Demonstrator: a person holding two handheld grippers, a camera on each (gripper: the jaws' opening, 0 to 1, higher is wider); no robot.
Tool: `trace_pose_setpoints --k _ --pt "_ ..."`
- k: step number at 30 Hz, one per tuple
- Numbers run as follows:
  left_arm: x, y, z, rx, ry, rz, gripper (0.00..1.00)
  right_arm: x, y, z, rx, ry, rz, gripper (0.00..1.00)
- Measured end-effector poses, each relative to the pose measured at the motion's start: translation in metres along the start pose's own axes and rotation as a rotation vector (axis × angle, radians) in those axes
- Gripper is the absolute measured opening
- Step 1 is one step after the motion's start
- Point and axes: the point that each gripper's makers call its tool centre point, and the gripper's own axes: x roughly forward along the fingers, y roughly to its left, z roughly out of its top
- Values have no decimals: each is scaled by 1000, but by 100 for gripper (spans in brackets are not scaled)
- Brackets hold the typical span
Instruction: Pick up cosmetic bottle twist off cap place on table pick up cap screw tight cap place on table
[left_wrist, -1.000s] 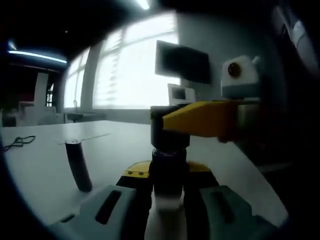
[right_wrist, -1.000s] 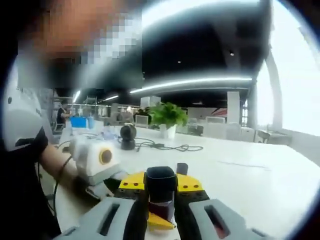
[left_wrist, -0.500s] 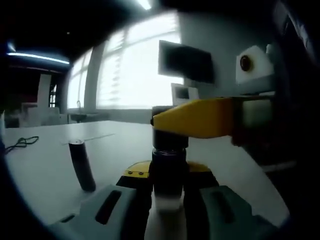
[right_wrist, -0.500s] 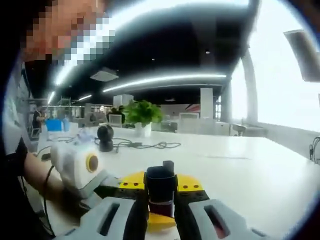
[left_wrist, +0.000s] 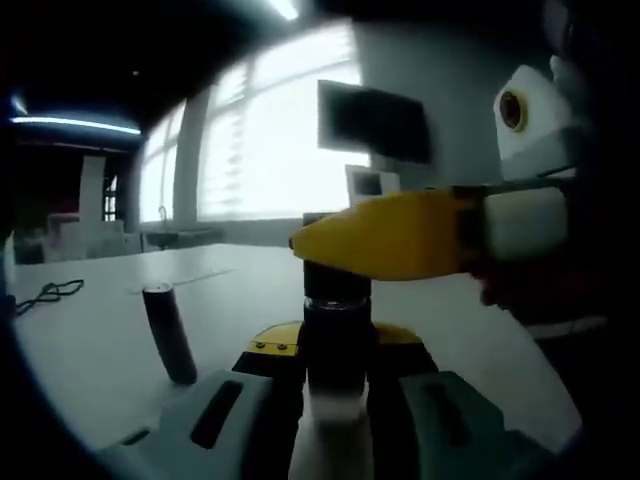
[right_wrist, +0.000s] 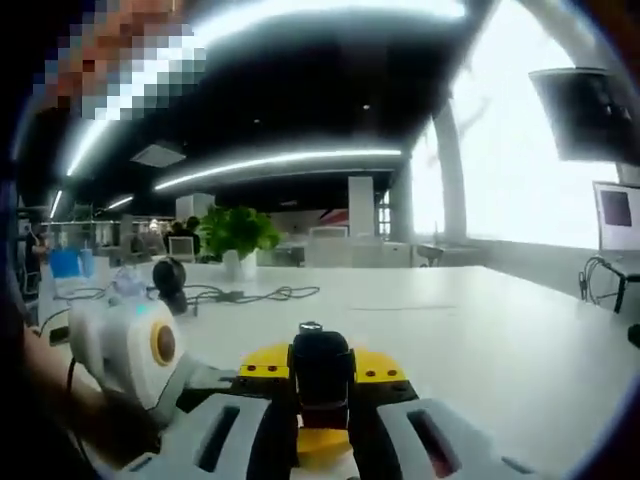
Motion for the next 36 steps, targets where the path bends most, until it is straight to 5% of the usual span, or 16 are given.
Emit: trace_pose_setpoints --k 10,13,36 --pt "0 -1 0 -10 -9 -12 13 0 0 -1 -49 5 22 16" --pt "1 0 0 -16 -10 -12 13 0 4 0 9 -21 76 33" --pt "0 -4 1 -75 -13 -61 13 7 -23 39 69 -169 409 37"
